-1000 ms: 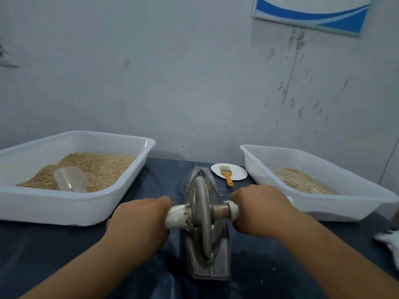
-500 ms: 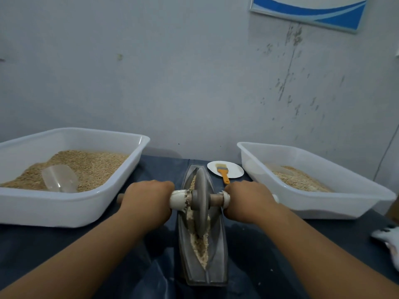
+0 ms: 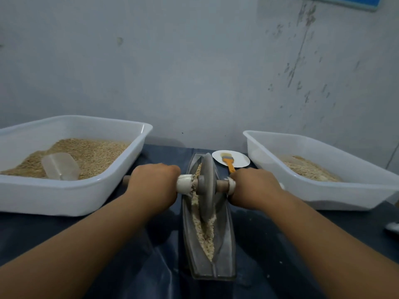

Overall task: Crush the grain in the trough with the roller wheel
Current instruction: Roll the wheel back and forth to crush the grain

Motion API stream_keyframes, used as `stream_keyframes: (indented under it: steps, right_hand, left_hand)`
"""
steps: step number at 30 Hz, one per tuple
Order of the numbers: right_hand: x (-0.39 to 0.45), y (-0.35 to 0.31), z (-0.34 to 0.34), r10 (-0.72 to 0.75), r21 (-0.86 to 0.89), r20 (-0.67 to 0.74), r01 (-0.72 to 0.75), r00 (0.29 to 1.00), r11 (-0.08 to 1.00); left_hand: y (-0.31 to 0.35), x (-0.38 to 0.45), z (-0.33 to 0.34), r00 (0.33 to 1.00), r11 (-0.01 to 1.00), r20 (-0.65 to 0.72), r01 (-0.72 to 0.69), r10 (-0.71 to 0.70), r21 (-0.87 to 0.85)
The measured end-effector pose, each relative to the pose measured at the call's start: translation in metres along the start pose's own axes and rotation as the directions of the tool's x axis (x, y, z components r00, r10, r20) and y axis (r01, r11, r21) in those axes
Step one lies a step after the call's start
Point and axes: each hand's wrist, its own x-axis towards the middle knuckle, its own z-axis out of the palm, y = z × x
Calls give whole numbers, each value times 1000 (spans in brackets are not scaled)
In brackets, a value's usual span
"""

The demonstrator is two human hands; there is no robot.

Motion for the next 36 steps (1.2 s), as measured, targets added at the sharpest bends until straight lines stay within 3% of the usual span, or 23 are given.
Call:
stream_keyframes:
  steps: [4, 9, 16, 19, 24, 30, 32, 36]
  right_hand:
    - [-18, 2, -3, -37, -19, -16, 37, 999, 999]
    - [-48, 1, 0, -53, -115, -206, 29, 977, 993]
    - [-13, 0, 15, 79, 20, -134, -77, 988, 997]
    - [-22, 1, 11, 64, 3, -146, -64, 987, 998]
    - [-54, -3, 6, -29, -161, -298, -21, 954, 987]
    - [-16, -3, 9, 43, -32, -152, -48, 987, 998]
    - [-7, -3, 11, 57, 4, -119, -57, 991, 998]
    - [-25, -2, 9, 58, 10, -135, -57, 989, 998]
  left_hand:
    - [-2, -17, 0, 993, 999, -115, -17, 21, 36]
    - [-13, -46, -1, 956, 980, -220, -197, 192, -3]
    - [3, -2, 2, 984, 996, -163, -58, 68, 67]
    - [1, -11, 0, 988, 998, -140, -63, 64, 11]
    - [-12, -54, 0, 948, 980, -258, -199, 186, -25]
    - [-3, -13, 10, 981, 998, -186, -38, 46, 43]
    - [0, 0, 9, 990, 999, -135, -37, 40, 23]
    - [-1, -15, 3, 983, 998, -173, -59, 62, 19]
